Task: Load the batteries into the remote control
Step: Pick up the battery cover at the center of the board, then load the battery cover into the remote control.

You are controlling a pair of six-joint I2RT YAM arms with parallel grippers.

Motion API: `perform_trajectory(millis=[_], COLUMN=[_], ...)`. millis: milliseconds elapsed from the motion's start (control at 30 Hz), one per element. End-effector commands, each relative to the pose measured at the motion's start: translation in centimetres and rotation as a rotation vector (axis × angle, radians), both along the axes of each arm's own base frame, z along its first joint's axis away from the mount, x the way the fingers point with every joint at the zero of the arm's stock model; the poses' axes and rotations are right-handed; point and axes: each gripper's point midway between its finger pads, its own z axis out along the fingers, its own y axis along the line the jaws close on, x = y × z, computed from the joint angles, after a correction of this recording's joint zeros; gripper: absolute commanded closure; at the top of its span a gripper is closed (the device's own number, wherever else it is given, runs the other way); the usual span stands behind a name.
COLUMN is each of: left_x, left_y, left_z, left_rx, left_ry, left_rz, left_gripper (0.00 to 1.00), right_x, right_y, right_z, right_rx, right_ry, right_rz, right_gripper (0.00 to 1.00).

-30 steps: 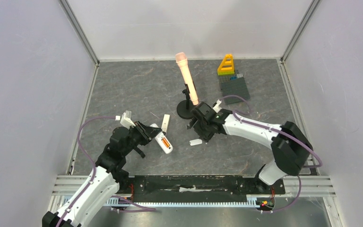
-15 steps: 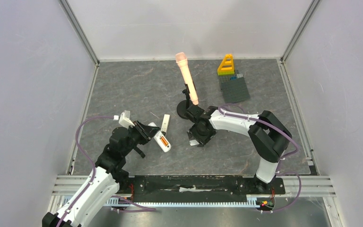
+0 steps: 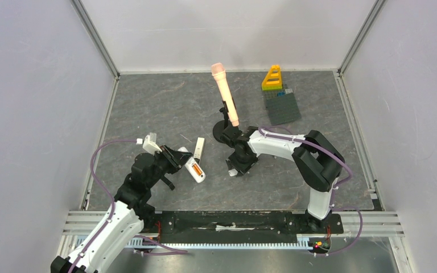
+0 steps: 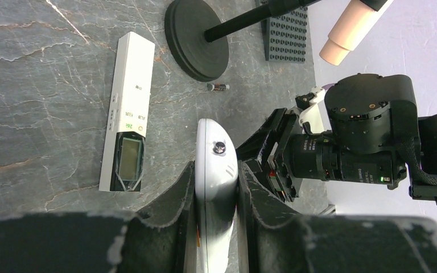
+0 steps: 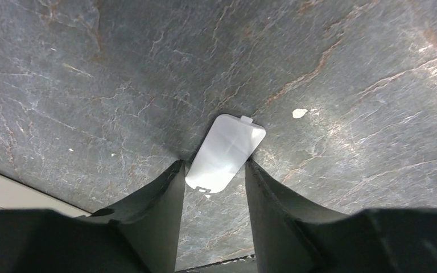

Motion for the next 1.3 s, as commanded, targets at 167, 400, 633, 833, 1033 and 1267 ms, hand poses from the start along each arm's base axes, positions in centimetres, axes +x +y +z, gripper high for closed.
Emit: perform_trajectory(millis=[167, 400, 633, 833, 1033, 1267], left_x=[0.6, 0.5, 0.3, 0.2, 0.0, -0.5], left_y=[0.2, -1.1, -3.1, -4.6, -6.4, -9.3], left_z=[1.1, 0.7, 0.4, -0.1, -0.3, 0.0], left_rx=[0.012, -0.013, -0.046, -0.07, -0.108, -0.134], left_ry=[-0.057, -0.054, -0.052, -0.033, -0.024, -0.051], left_rz=[0.006, -0.057, -0.17, -0.252, -0.325, -0.413], left_gripper=[0.98, 0.98, 0.98, 0.98, 0.98, 0.98], right_x=[0.4, 0.2, -1.6, -1.8, -1.5, -5.2], right_y=[-0.9, -2.8, -3.8, -5.8, -5.1, -1.0], right_z=[-0.3, -0.1, -0.2, 2.3, 6.4, 10.6], right_rx=[-0.071, -0.101, -0.015, -0.011, 0.015, 0.127], right_ry=[-0.018, -0.114, -0.235, -0.417, -0.605, -0.766], right_rz=[0.067, 0.261, 0.562, 0.692, 0.964, 1.384], right_gripper=[0.71, 0.83, 1.0, 1.0, 1.0, 1.0])
